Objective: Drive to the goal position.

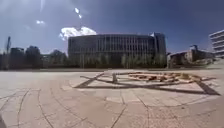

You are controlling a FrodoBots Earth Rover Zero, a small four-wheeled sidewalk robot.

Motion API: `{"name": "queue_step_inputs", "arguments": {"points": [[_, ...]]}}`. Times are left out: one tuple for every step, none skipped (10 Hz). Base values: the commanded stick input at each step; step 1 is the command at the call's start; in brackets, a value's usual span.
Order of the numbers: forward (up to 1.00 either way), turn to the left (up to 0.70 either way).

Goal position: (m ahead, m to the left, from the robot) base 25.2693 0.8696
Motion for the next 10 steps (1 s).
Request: {"name": "queue_step_inputs", "arguments": {"points": [[0.70, 0.01], [0.70, 0.01], [0.70, 0.01], [0.70, 0.01], [0.70, 0.01], [0.70, 0.01], [0.70, 0.01], [0.70, 0.01], [0.70, 0.01], [0.70, 0.01]]}}
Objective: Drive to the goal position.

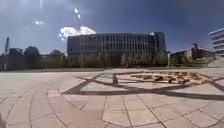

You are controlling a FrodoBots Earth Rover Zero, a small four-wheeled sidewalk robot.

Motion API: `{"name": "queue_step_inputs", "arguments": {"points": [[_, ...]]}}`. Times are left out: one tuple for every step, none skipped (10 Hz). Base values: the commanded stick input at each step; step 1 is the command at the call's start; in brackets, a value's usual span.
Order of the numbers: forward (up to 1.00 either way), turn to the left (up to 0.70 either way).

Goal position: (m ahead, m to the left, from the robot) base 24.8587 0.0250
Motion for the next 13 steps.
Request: {"name": "queue_step_inputs", "arguments": {"points": [[0.70, 0.01], [0.70, 0.01], [0.70, 0.01], [0.70, 0.01], [0.70, 0.01], [0.70, 0.01], [0.70, 0.01], [0.70, 0.17], [0.70, 0.33], [0.70, 0.36], [0.70, 0.36], [0.70, 0.12], [0.70, 0.01]]}}
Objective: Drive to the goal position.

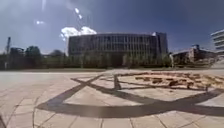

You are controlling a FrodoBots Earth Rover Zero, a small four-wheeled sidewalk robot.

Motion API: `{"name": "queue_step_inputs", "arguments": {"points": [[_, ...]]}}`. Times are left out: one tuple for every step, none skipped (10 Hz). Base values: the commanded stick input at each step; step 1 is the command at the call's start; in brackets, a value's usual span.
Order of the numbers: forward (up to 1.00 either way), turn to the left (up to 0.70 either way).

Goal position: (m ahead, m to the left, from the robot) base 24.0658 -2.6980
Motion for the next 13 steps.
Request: {"name": "queue_step_inputs", "arguments": {"points": [[0.70, 0.01], [0.70, 0.01], [0.70, 0.01], [0.70, 0.01], [0.70, 0.01], [0.70, 0.01], [0.70, 0.01], [0.70, 0.01], [0.70, 0.01], [0.70, 0.01], [0.70, 0.01], [0.70, 0.01], [0.70, 0.01]]}}
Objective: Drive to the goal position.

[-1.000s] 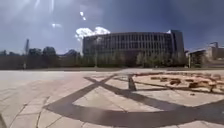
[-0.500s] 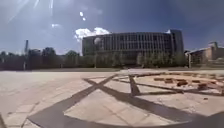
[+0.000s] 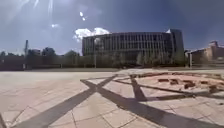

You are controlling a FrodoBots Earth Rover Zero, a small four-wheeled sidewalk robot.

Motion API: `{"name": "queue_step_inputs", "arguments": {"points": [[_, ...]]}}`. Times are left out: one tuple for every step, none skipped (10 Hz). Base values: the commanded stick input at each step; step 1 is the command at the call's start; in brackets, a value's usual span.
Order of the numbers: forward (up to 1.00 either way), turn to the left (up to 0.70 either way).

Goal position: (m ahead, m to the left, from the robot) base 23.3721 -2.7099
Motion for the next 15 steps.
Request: {"name": "queue_step_inputs", "arguments": {"points": [[0.70, 0.01], [0.70, 0.01], [0.70, 0.01], [0.70, 0.01], [0.70, 0.01], [0.70, 0.01], [0.70, 0.01], [0.70, 0.01], [0.70, 0.01], [0.70, 0.01], [0.70, 0.01], [0.70, 0.01], [0.70, 0.01], [0.70, 0.01], [0.70, 0.01]]}}
